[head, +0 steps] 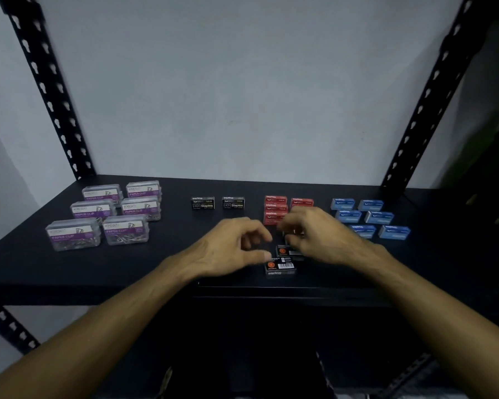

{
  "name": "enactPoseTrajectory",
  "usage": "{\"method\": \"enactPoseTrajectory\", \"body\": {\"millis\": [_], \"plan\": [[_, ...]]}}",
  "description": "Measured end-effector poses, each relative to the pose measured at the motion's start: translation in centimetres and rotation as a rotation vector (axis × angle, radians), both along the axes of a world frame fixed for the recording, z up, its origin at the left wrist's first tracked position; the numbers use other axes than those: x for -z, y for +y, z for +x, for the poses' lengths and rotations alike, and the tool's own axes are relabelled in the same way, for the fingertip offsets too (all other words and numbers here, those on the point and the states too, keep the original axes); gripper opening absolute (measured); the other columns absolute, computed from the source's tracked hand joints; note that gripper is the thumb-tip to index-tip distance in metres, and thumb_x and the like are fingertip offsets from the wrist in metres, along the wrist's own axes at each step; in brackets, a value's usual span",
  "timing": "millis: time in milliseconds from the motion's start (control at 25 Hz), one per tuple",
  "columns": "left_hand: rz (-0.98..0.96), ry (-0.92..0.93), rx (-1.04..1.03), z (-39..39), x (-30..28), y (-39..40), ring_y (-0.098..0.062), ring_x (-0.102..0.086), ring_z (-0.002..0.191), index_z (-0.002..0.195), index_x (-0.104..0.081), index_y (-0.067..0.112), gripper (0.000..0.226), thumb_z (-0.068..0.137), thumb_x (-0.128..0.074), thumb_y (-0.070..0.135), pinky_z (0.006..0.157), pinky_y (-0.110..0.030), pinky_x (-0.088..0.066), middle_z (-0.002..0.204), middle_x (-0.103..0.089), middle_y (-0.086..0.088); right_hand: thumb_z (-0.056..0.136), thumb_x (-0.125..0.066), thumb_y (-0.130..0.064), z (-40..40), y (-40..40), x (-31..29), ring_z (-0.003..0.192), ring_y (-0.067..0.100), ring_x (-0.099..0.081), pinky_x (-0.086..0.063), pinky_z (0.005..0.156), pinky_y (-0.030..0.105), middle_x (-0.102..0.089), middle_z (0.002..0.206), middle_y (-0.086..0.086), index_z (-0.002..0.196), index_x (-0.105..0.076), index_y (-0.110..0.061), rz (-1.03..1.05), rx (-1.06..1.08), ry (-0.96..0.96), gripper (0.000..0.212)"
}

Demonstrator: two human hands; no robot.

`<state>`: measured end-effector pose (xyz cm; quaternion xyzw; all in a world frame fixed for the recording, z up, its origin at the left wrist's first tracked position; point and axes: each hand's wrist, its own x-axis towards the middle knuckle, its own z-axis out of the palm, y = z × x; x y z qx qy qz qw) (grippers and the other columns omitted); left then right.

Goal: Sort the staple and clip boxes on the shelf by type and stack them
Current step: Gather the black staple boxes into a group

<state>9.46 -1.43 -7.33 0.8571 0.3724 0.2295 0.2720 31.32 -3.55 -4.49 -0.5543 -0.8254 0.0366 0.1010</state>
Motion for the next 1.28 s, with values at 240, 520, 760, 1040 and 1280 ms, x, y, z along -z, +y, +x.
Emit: {"method": "enactPoseTrajectory", "body": {"millis": [240,520,760,1040,1280], "plan": [[0.046,0.156,0.036,1.7,1.1,-0.8,-0.003,-0.056,0.090,0.107,-0.066,0.033,0.037,0.075,-0.079,0.046,0.076,-0.020,-0.048,0.099,-0.057,0.013,0.090,-0.067,-0.035,1.9,-1.5,1.2,0.101,0.006,-0.049,-0.042,0.085,0.024,-0.052,0.113,-0.011,0.124,-0.063,-0.024,-0.098,0.028,-0.053,0.036],[0.066,0.190,0.053,1.2,0.8,-0.5,-0.002,-0.057,0.086,0.105,-0.071,0.029,0.026,0.080,-0.076,0.036,0.075,-0.016,-0.047,0.092,-0.058,0.014,0.089,-0.068,-0.039,2.0,-1.9,1.4,0.108,0.010,-0.049,-0.045,0.090,0.027,-0.049,0.113,-0.010,0.121,-0.063,-0.024,-0.106,0.029,-0.059,0.036],[0.009,0.234,0.052,-0.8,-0.2,0.1,0.001,-0.060,0.089,0.108,-0.072,0.030,0.021,0.089,-0.067,0.037,0.072,-0.009,-0.043,0.099,-0.063,0.014,0.087,-0.067,-0.034,2.3,-2.4,1.2,0.099,0.010,-0.056,-0.051,0.087,0.031,-0.057,0.116,-0.007,0.114,-0.063,-0.022,-0.151,0.055,-0.013,0.030],[0.023,0.249,0.002,-0.9,0.3,1.0,-0.002,-0.057,0.089,0.113,-0.070,0.025,0.027,0.099,-0.050,0.037,0.078,-0.019,-0.040,0.099,-0.059,0.011,0.090,-0.065,-0.031,3.1,-2.7,0.7,0.091,0.004,-0.059,-0.052,0.079,0.026,-0.062,0.106,-0.011,0.109,-0.066,-0.028,-0.271,0.104,0.113,0.020],[0.020,0.227,0.003,-0.9,0.3,1.2,0.000,-0.058,0.090,0.114,-0.070,0.027,0.026,0.099,-0.051,0.036,0.080,-0.020,-0.042,0.099,-0.062,0.016,0.101,-0.051,-0.028,3.5,-2.3,0.8,0.092,-0.001,-0.060,-0.049,0.085,0.026,-0.066,0.102,-0.019,0.108,-0.071,-0.030,-0.298,0.167,0.243,0.022]]}}
